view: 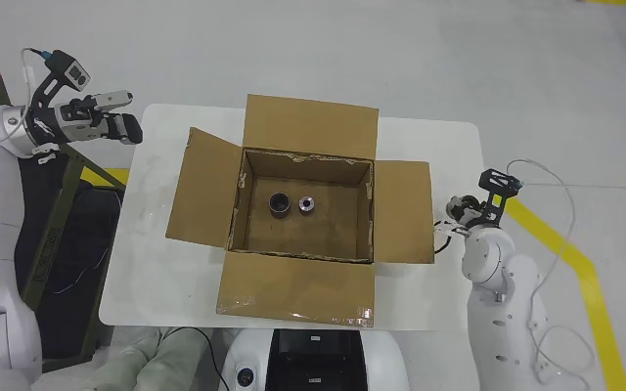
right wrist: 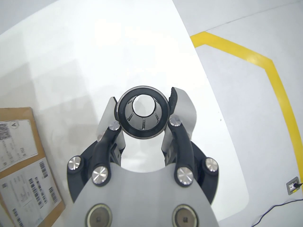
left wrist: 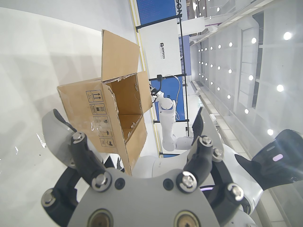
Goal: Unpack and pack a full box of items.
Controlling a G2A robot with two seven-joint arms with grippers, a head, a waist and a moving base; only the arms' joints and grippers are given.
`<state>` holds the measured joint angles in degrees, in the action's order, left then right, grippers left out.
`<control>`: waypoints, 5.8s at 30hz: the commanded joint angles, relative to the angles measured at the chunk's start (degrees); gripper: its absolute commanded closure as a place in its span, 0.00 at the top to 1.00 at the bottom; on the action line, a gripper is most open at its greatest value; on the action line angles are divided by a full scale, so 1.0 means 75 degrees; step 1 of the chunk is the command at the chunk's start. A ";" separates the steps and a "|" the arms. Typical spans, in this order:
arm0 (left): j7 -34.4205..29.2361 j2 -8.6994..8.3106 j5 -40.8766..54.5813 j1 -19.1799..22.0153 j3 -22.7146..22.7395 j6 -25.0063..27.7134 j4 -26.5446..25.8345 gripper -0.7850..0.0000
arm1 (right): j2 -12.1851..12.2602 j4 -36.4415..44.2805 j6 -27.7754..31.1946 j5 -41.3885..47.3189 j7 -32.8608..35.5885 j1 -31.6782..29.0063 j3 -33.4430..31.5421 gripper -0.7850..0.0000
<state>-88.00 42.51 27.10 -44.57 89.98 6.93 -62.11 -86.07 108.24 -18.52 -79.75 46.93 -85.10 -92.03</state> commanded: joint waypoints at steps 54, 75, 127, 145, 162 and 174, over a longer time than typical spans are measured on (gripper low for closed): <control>0.0000 0.0000 0.0000 0.0000 0.0000 0.0000 0.0000 1.00 | -0.0141 0.2394 0.1442 -0.2564 0.0957 0.0594 0.4712 0.00; 0.0000 0.0000 0.0000 0.0000 0.0000 0.0000 0.0000 1.00 | -0.0361 0.0140 0.1194 -0.1924 0.1072 0.1365 0.4902 0.00; 0.0000 0.0000 0.0000 0.0000 0.0000 0.0000 0.0000 1.00 | -0.0715 -0.2561 0.0810 -0.1420 0.1002 0.2371 0.5003 0.81; 0.0000 0.0000 0.0000 0.0000 0.0000 0.0000 0.0000 1.00 | -0.0642 -0.0273 0.1162 -0.1860 0.1098 0.1543 0.4944 0.93; 0.0000 0.0000 0.0000 0.0000 0.0000 0.0000 0.0000 1.00 | -0.0528 0.2104 0.1617 0.0116 0.0648 0.0364 0.4092 0.89; 0.0000 0.0000 0.0000 0.0000 0.0000 0.0000 0.0000 1.00 | -0.0341 0.2937 0.2126 0.3187 0.0137 -0.0523 0.1836 0.90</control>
<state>-88.00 42.51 27.10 -44.57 89.98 6.93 -62.11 -88.79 129.63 -3.14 -58.26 48.29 -88.23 -76.38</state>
